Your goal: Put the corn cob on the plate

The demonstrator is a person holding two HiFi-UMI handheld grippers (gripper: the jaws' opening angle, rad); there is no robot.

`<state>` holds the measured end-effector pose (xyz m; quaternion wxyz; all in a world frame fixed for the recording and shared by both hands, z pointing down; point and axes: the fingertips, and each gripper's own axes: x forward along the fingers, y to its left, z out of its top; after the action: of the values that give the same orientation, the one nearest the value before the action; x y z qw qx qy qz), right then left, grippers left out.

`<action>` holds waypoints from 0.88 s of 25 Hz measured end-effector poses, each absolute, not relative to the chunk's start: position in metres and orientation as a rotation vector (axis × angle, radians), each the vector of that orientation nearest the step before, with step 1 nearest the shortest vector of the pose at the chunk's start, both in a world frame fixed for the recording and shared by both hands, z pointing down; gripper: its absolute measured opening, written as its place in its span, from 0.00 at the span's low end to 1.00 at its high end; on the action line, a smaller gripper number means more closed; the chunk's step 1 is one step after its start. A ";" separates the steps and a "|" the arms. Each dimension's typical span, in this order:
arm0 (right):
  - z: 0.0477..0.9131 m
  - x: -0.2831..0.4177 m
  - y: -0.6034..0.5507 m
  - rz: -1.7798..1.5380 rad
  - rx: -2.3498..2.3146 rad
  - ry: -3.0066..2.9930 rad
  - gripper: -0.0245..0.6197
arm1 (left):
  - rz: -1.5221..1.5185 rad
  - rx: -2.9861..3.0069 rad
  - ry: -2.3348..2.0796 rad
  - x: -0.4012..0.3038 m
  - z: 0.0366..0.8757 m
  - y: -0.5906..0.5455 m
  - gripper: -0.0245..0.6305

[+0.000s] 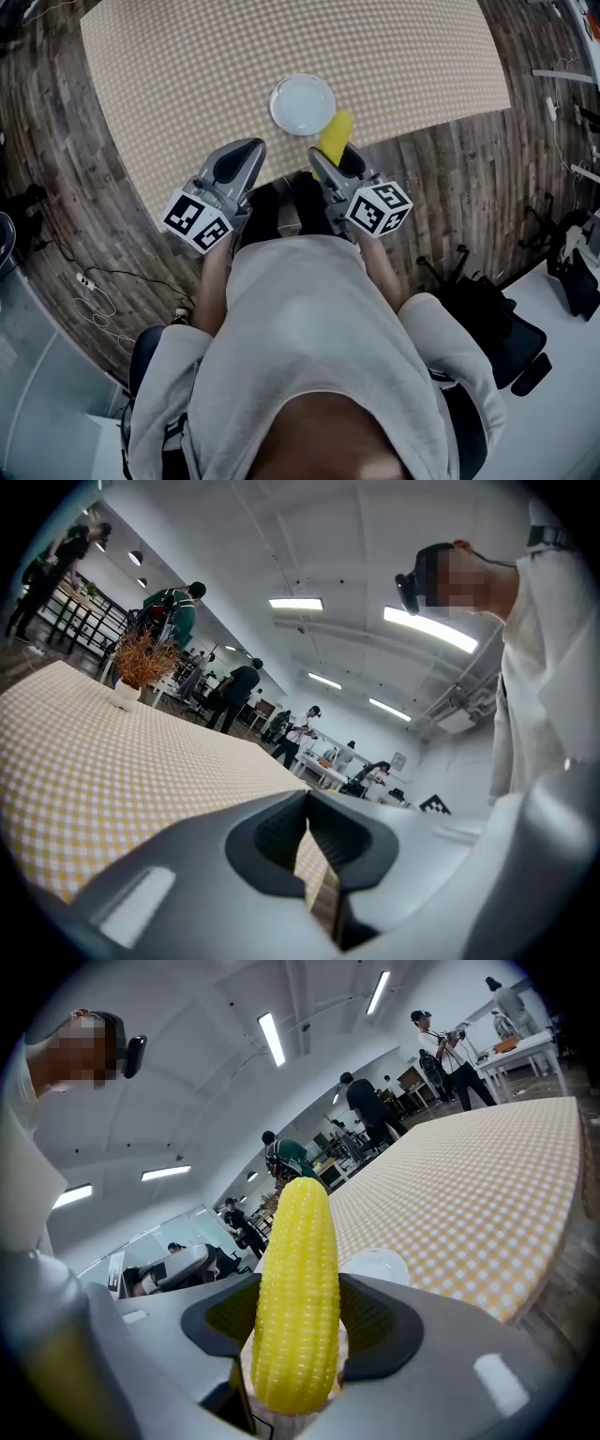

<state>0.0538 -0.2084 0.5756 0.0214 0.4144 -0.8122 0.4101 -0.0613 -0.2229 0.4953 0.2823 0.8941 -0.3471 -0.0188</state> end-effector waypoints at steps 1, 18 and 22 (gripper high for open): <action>0.580 0.055 -0.206 1.283 1.286 -2.507 0.44 | -0.047 2.390 -0.929 -0.061 0.497 -0.222 0.05; 0.625 0.046 -0.263 1.172 1.204 -2.474 0.44 | -0.056 2.356 -0.978 -0.070 0.501 -0.208 0.05; 0.640 0.040 -0.284 1.187 1.189 -2.449 0.44 | -0.063 2.347 -0.994 -0.075 0.499 -0.206 0.05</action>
<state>0.0401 -0.2841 0.6397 0.0858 0.3989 -0.8216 0.3982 -0.0748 -0.2065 0.4994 0.2918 0.8805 -0.3729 -0.0235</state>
